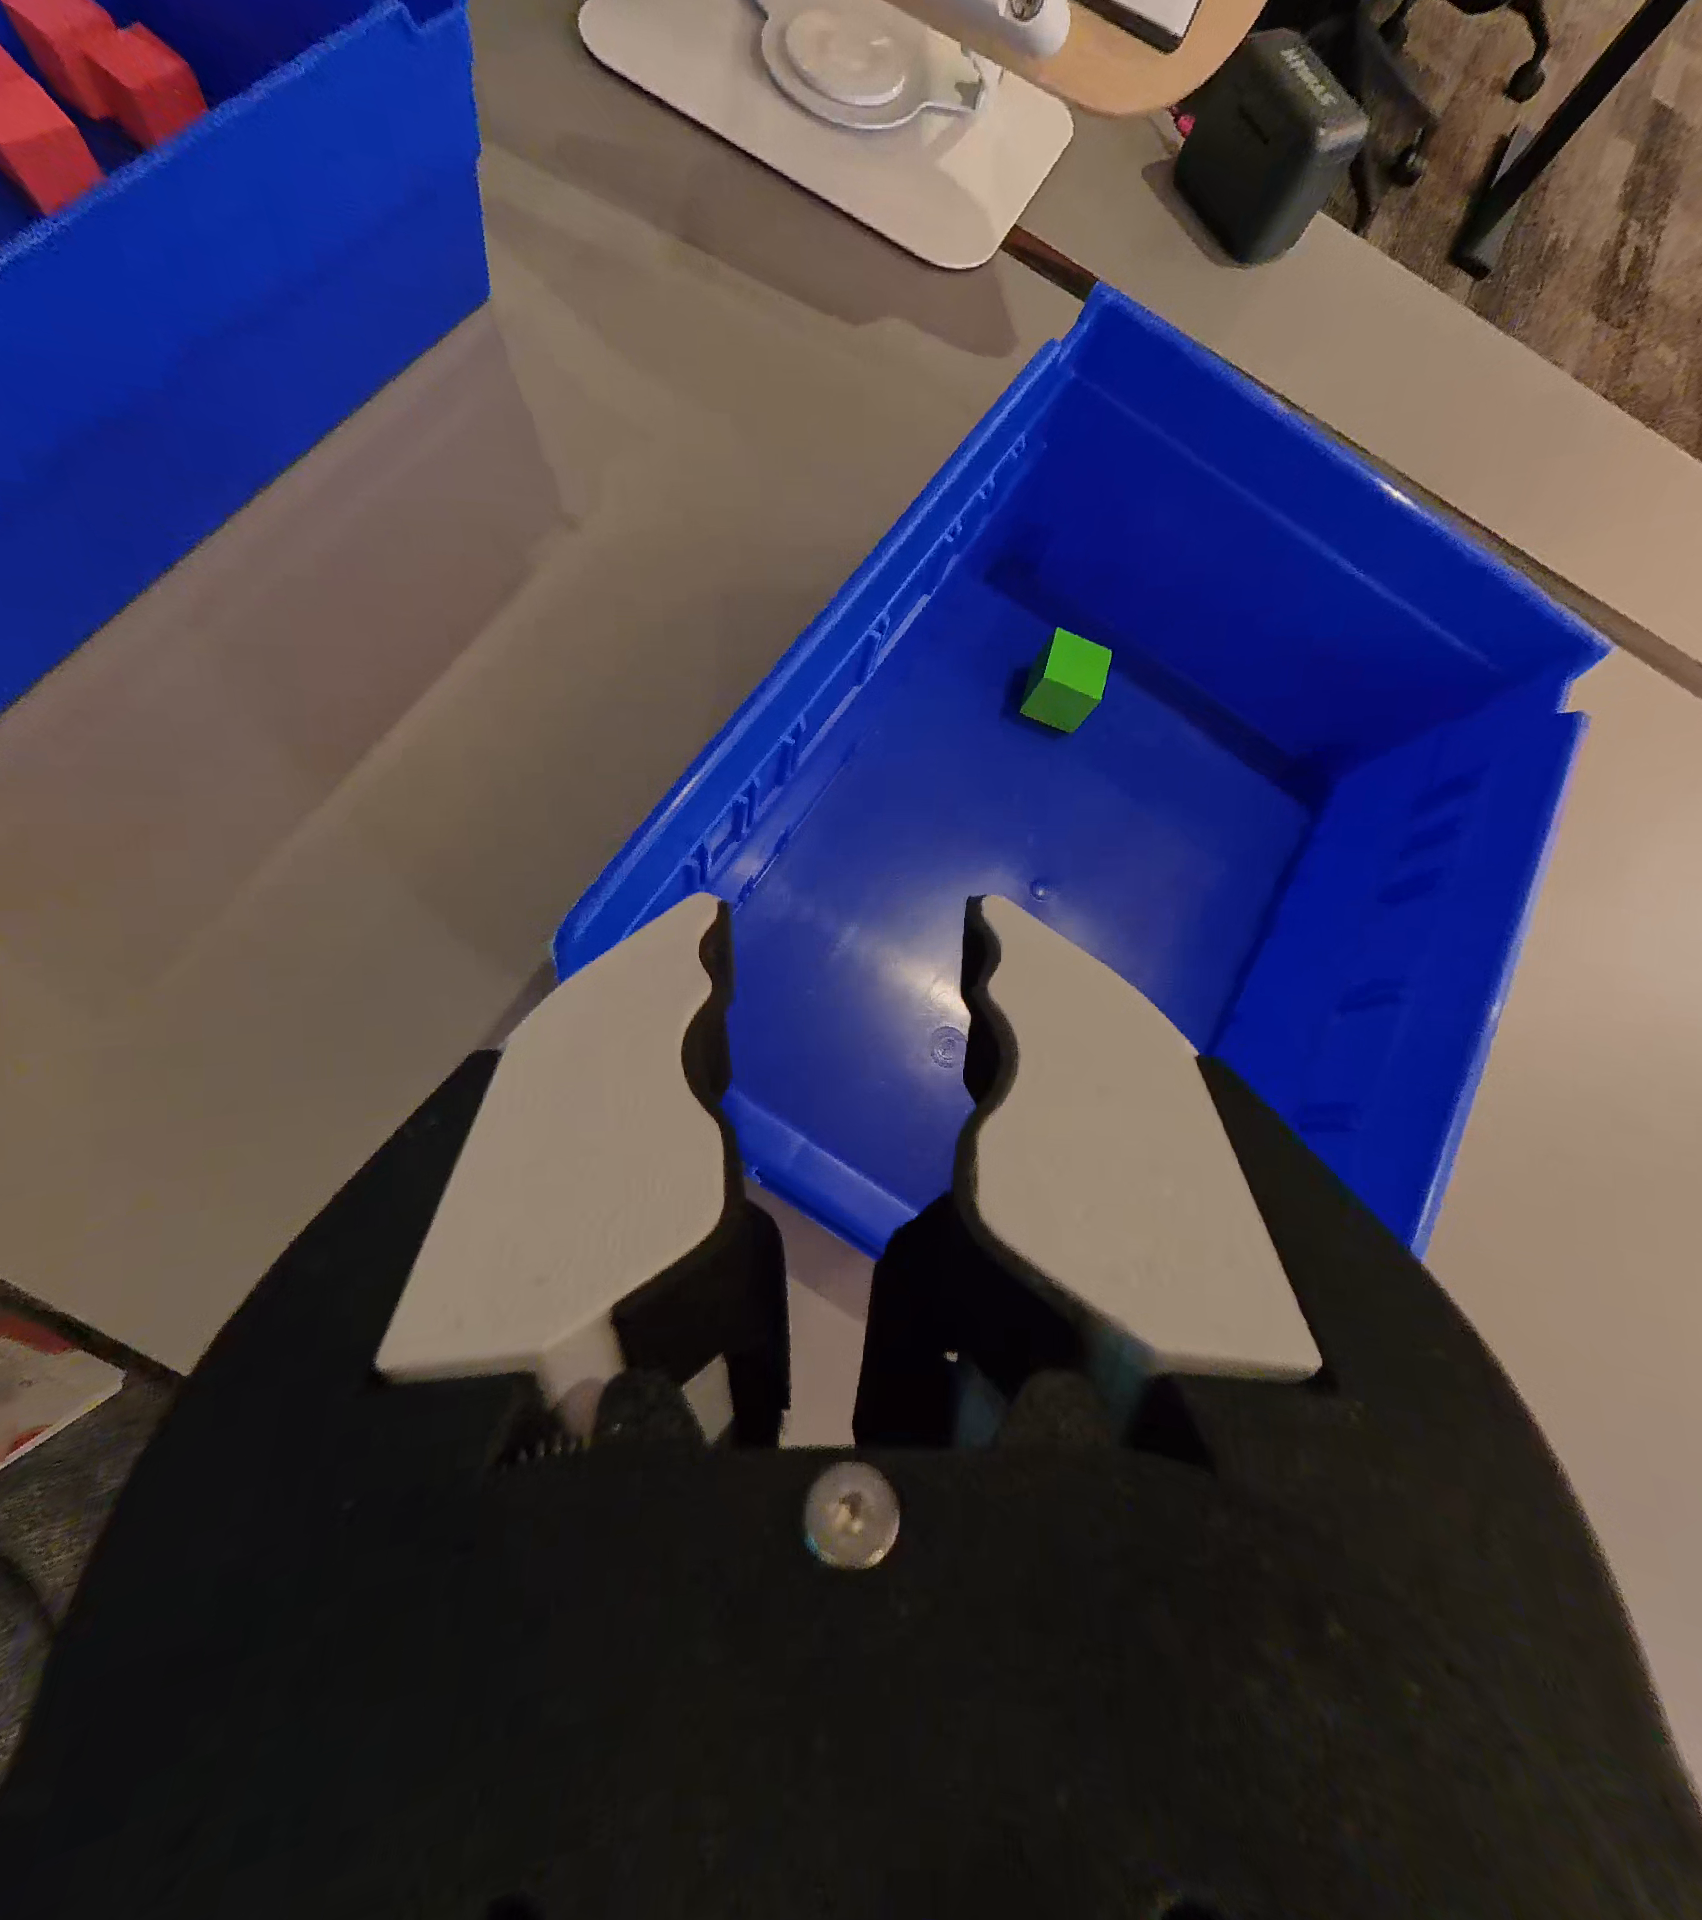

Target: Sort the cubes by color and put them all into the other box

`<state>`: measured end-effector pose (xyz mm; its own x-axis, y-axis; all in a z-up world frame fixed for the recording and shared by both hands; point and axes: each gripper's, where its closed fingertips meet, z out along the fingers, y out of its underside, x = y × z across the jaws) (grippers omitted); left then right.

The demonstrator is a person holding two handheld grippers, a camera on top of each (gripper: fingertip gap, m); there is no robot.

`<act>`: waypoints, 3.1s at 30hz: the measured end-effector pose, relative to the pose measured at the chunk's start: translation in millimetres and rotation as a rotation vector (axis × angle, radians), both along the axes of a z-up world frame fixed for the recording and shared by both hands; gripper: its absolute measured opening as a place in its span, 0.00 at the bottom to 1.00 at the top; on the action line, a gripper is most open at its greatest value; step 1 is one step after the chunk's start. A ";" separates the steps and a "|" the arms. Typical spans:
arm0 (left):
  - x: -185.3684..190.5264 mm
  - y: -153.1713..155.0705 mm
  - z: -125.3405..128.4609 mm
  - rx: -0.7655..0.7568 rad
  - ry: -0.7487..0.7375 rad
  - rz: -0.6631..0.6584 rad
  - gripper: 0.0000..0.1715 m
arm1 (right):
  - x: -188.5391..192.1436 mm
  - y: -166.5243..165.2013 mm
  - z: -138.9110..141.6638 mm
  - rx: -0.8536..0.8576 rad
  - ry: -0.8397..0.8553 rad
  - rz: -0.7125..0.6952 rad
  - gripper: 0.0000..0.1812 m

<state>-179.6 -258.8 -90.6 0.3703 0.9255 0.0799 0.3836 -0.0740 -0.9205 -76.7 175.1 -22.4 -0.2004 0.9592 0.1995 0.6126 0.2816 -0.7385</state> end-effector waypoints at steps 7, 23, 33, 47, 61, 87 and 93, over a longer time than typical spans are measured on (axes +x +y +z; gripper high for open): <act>-1.4 -0.2 8.7 0.005 0.020 0.020 0.16 | 7.5 5.8 4.1 0.016 0.007 -0.015 0.24; -5.6 83.7 106.0 -0.637 0.274 -0.629 0.47 | 24.9 0.7 -8.9 0.038 -0.008 0.013 0.23; -30.3 132.2 56.5 -1.090 -0.041 -1.230 0.36 | 31.6 -8.4 -10.8 0.041 -0.018 0.030 0.21; -106.0 182.3 -31.3 -1.211 -0.224 -1.346 0.32 | 42.0 11.3 -10.1 0.036 -0.019 -0.025 0.21; -119.2 173.4 -64.7 -1.218 -0.343 -1.329 0.17 | 36.9 9.6 -16.5 0.034 -0.035 -0.017 0.20; 119.2 249.2 153.7 0.575 -0.947 -1.598 0.17 | -10.7 -194.4 74.3 0.131 0.573 0.777 0.24; 123.0 254.8 149.2 0.581 -0.928 -1.599 0.17 | -9.4 -192.2 69.6 0.122 0.577 0.752 0.16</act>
